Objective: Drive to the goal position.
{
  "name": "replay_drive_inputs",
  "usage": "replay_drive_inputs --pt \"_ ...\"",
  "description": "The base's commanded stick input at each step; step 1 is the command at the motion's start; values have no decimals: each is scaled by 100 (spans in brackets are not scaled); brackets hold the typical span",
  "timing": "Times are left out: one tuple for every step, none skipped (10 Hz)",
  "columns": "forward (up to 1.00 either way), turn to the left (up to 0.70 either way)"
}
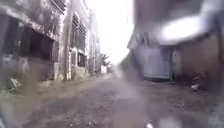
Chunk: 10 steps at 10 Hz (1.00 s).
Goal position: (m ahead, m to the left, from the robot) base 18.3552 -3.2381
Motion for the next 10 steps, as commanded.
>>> replay_drive_inputs --pt "50 2" --pt "50 2" --pt "50 2" --pt "50 2" --pt "50 2" --pt "50 2" --pt "50 2" --pt "50 2" --pt "50 2" --pt "50 2"
